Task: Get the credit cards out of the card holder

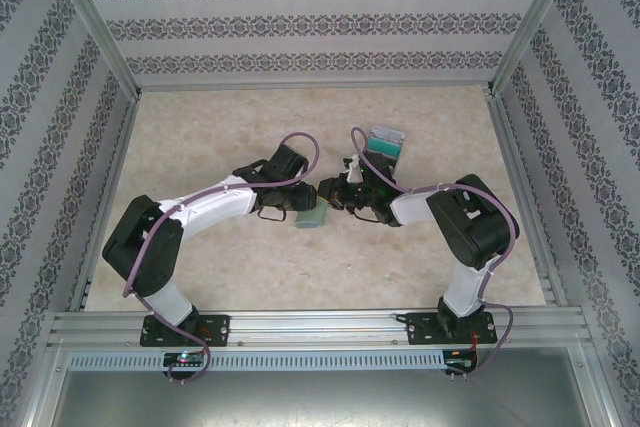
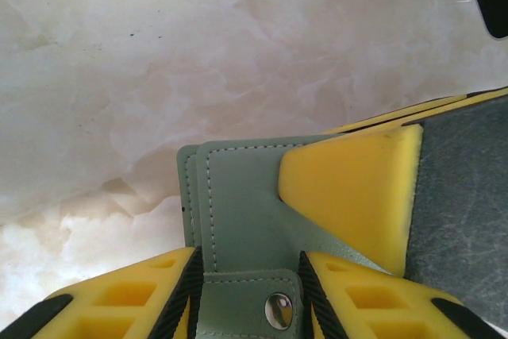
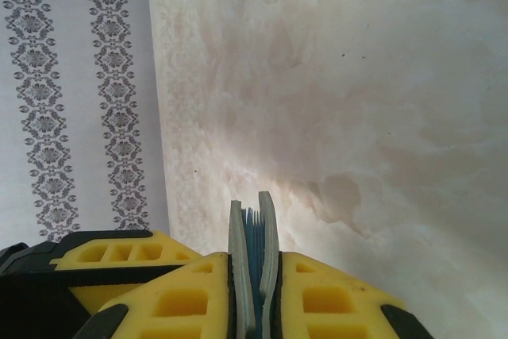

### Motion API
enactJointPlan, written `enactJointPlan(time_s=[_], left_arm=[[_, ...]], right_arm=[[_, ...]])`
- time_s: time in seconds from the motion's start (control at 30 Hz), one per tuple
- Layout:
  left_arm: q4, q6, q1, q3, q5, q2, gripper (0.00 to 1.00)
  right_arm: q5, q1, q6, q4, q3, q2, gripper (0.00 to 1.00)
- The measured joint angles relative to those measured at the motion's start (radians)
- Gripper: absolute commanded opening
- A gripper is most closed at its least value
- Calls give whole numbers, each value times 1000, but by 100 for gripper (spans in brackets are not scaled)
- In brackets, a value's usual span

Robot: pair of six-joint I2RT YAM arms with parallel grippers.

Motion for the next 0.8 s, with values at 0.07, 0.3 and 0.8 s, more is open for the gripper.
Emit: enactJointPlan(time_s=[0.07, 0.3, 0.8], left_arm=[[-20, 16, -2, 18, -2, 14, 39], [-80, 90, -34, 66, -46, 44, 4], [-89, 106, 6, 17, -124, 8, 0]], right_arm=[[5, 0, -2, -8, 0, 0, 0], [15, 1, -19, -43, 0, -3, 0], [34, -14, -46, -85, -3, -35, 0]])
